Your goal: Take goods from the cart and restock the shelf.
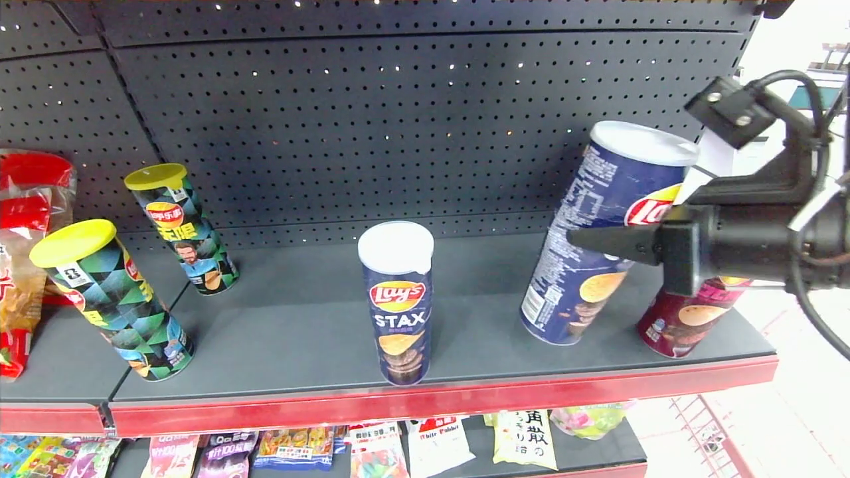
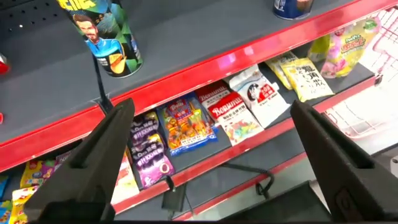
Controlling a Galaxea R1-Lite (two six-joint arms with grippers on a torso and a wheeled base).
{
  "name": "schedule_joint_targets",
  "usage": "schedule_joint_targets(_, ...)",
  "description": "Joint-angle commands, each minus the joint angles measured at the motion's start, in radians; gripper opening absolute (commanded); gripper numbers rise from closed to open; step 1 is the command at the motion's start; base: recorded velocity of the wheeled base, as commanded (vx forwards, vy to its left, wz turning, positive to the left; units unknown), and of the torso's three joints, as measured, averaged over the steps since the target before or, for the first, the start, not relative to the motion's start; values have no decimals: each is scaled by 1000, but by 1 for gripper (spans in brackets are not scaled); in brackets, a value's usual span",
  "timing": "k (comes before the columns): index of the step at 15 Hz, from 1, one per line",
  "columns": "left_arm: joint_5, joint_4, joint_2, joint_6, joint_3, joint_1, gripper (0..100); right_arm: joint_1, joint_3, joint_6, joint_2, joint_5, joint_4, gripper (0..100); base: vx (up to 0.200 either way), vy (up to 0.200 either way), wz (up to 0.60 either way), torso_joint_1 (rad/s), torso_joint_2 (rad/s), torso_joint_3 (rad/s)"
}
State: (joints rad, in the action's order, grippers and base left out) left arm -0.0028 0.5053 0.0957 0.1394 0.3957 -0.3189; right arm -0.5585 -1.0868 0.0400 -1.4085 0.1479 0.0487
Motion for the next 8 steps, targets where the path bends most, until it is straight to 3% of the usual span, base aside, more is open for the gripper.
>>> schedule_joint_targets(1,4,-1,5,0,0,0,100,15,-90,9,-164,-1,0,0,0,0,0,0,0,0)
schedule_joint_targets(8,14,-1,10,0,-9,0,100,9,-374,66,-443,-5,0,0,0,0,0,0,0,0)
